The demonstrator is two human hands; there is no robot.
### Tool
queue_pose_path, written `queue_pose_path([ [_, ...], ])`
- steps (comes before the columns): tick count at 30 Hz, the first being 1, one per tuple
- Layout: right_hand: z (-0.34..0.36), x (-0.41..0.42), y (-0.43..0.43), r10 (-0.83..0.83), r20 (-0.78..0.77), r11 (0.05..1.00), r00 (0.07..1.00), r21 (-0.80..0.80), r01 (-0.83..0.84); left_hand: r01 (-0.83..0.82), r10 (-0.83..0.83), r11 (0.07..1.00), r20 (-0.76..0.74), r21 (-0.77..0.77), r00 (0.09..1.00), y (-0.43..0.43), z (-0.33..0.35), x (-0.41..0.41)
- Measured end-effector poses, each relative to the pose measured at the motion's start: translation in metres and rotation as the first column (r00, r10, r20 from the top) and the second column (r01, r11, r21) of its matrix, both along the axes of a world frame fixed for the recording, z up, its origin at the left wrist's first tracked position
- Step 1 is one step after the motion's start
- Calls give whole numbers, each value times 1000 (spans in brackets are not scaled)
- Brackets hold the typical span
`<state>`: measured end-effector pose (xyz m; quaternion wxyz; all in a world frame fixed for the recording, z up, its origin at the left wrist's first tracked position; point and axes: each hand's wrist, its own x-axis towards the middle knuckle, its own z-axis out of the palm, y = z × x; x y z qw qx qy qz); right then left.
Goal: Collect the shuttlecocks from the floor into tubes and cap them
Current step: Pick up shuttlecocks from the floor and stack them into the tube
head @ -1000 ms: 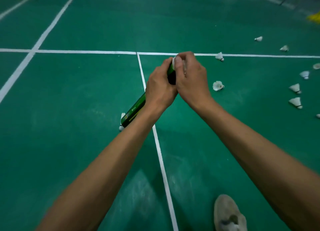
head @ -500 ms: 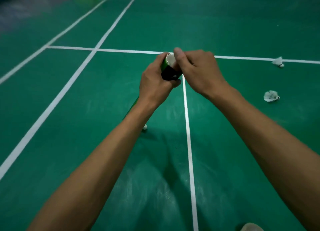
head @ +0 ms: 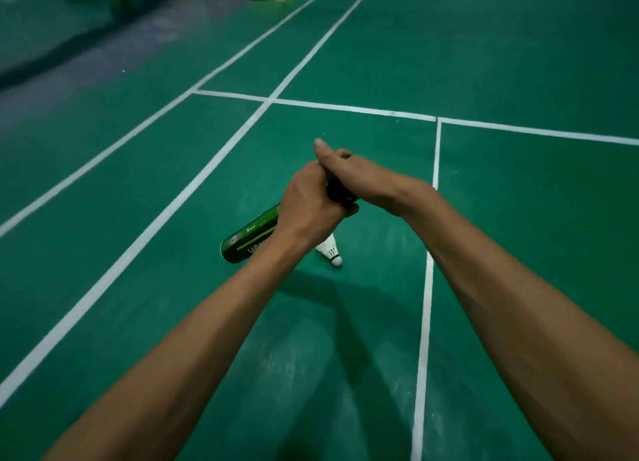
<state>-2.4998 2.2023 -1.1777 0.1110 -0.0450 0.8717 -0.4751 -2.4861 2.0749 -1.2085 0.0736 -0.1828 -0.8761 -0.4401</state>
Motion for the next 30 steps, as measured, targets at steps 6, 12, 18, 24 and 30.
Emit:
queue_pose_path([
  [6,-21,-22,-51,200,77,966,977,-182,-183,-104,103,979,-19,-173,995,-58,-11,-11],
  [12,-49,-39,-70,-165,-112,927,980,-357,116,-171,171,944,-23,-283,985,-92,-30,-30],
  [18,-106,-57,-49,-327,-276,935,904,43,352,-186,221,905,50,-383,974,-112,-70,-40],
  [24,-184,-62,-34,18,64,828,998,558,-51,-172,212,875,37,-452,977,-102,-91,-49],
  [30,-228,-66,-22,74,174,738,982,653,-171,-147,166,887,7,-437,986,-87,-100,-53],
])
